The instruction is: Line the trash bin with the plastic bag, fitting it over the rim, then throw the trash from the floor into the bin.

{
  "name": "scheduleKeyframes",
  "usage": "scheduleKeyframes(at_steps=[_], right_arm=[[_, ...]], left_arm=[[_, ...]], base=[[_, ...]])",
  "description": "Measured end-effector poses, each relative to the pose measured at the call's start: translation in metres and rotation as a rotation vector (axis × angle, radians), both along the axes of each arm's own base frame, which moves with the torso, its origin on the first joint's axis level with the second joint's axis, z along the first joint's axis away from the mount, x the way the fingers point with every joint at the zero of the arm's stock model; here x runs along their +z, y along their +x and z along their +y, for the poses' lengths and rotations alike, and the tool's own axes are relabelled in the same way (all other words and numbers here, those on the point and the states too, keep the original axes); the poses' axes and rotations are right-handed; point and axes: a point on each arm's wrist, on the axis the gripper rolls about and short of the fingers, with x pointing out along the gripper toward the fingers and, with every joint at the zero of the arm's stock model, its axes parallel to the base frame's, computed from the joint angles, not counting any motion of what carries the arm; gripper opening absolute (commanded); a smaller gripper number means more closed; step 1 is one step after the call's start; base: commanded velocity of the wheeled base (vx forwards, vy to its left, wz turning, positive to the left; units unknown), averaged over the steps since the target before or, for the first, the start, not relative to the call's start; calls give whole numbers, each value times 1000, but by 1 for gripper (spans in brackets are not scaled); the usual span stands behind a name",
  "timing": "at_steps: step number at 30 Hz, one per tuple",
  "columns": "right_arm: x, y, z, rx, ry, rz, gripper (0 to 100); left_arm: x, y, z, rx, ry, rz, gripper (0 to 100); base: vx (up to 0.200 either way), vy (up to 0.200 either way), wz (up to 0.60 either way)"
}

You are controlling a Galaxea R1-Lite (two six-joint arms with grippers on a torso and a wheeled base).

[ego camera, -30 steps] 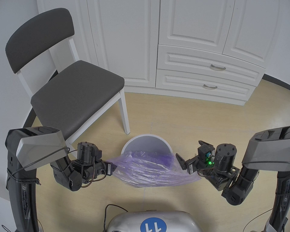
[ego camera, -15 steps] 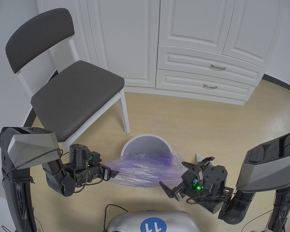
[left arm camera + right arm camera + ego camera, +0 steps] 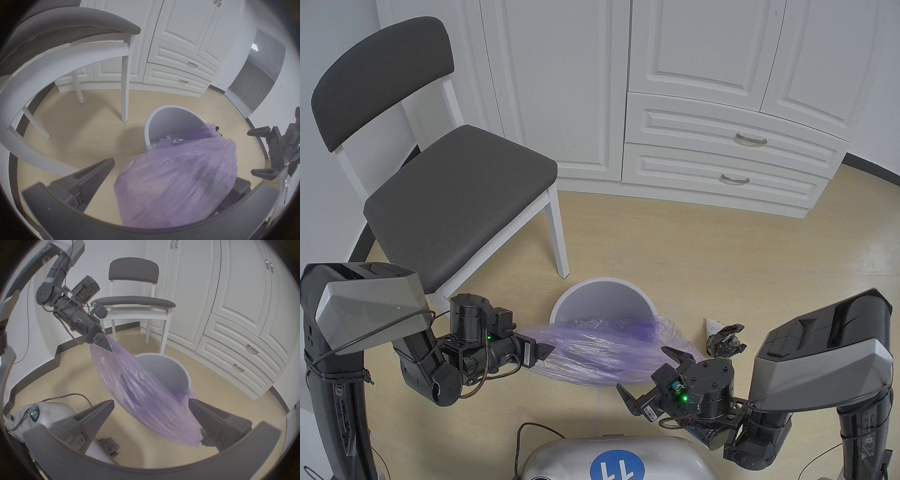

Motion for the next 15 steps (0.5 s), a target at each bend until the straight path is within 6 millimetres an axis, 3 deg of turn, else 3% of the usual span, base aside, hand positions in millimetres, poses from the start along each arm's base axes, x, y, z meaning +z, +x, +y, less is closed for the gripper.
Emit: scheduleKeyframes(at_steps=[9, 15], right_arm=[[-13, 23, 28, -87, 86, -44, 100], [-20, 31, 33, -113, 101, -53, 100]], left_arm=[[4, 1, -4, 7, -5, -30, 100], [4, 1, -5, 6, -8, -36, 100]], base=[[0, 0, 0], [0, 0, 0]])
